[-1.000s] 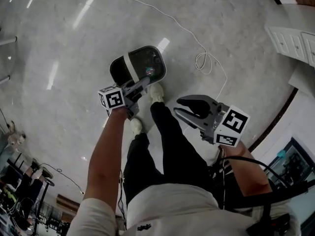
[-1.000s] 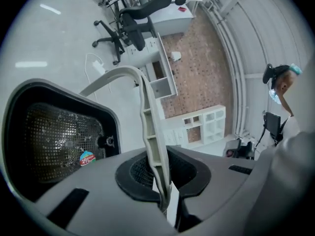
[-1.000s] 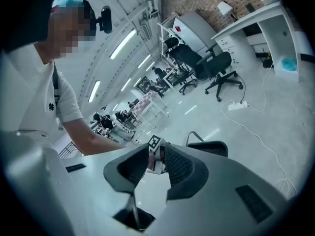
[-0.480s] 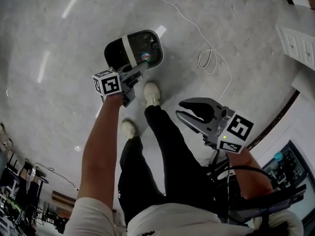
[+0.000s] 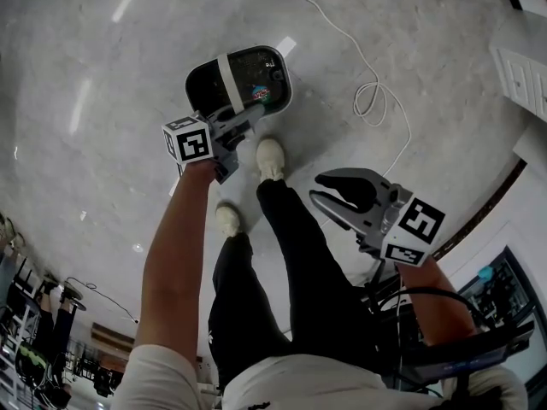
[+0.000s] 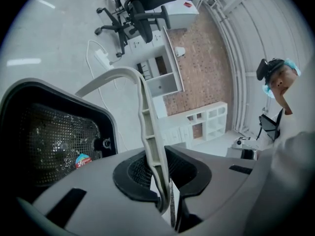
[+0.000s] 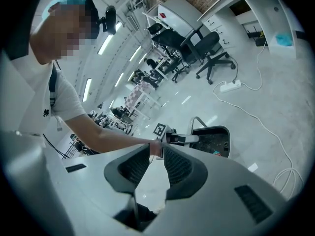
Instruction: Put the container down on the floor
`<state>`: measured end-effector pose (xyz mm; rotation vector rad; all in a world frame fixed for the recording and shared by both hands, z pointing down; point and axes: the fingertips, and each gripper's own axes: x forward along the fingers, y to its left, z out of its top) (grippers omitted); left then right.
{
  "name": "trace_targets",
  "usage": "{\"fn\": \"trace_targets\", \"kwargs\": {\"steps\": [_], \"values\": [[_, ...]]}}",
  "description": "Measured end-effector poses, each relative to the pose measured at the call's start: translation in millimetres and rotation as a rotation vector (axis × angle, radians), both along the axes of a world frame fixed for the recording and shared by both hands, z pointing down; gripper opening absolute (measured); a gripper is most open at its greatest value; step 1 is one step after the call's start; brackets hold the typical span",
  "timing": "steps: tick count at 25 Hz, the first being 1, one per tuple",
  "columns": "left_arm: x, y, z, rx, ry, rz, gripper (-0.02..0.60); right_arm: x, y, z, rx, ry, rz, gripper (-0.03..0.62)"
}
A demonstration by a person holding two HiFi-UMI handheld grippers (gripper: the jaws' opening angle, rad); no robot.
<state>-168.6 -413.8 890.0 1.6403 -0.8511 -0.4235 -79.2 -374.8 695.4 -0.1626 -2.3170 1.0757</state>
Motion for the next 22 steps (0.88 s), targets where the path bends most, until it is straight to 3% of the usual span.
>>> {"fn": "trace_targets", "kwargs": {"steps": [13,22], "values": [[-6,3,1,-0.011,0.004,-0.023,0.164,-2,2,0,-0.021,-0.006,0.003,0.091],[-27,38,1,-0.094,-0.059,-0.124,0.247,-4,11,-11,0.002,-0.036,-0.010,0.091]]}}
